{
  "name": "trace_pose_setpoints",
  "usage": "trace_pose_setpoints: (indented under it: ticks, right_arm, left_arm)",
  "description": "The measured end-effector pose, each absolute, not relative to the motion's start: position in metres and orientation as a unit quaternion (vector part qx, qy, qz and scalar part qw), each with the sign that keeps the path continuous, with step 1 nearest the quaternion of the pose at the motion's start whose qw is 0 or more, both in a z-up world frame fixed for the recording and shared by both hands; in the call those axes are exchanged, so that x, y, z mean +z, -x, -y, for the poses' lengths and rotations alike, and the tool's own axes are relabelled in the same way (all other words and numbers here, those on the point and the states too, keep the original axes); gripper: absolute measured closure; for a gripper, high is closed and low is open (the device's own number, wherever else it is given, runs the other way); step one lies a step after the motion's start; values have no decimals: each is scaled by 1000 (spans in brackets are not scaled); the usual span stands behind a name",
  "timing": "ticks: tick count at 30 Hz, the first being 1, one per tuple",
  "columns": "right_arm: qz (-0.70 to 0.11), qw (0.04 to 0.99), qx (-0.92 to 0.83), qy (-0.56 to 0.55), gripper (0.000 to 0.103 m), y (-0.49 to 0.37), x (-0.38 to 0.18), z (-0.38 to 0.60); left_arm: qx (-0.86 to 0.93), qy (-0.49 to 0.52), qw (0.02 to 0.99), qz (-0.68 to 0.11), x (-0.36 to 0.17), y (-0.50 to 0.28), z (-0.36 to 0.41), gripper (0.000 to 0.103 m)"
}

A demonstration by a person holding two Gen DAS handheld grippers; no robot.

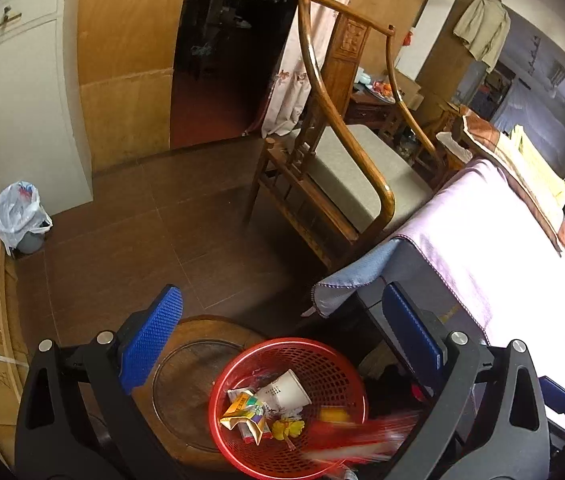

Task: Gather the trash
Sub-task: 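Carry the pompom and red wrapper to the red wastebasket and release them, then bring both grippers back over the table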

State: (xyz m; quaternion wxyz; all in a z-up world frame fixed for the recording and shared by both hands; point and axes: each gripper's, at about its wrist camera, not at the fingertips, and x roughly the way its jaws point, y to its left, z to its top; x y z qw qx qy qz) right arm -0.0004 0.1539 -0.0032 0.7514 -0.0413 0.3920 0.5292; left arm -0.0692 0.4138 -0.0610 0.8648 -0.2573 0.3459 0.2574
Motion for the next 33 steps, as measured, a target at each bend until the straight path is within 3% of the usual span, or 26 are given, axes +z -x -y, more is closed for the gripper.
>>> trace_pose_setpoints:
  ticks: [11,17,20,22,24,33]
  right_arm:
    - [-377,800,467,-24,46,-31,3,-79]
    - [-341,838,423,-57,35,-34,15,-18]
    - [-315,863,389,-74,27,-34,19,24]
    - [-293,884,354,-83,12,-32,23,54]
    - [-266,911,304,-88,5,-28,25,86]
    - [-283,946,147,-64,5,-51,-1,196]
  left_arm:
    - [217,231,878,-360,-50,54,-368,7]
    - [178,188,892,-370,-34,38,-312,7]
    - [154,159,900,-376,-27,29,-277,7]
    - [139,141,903,-381,-25,23,-255,7]
    - [118,127,906,-386,-24,16,-232,7]
    - [10,54,908,-415,-32,-37,-121,7]
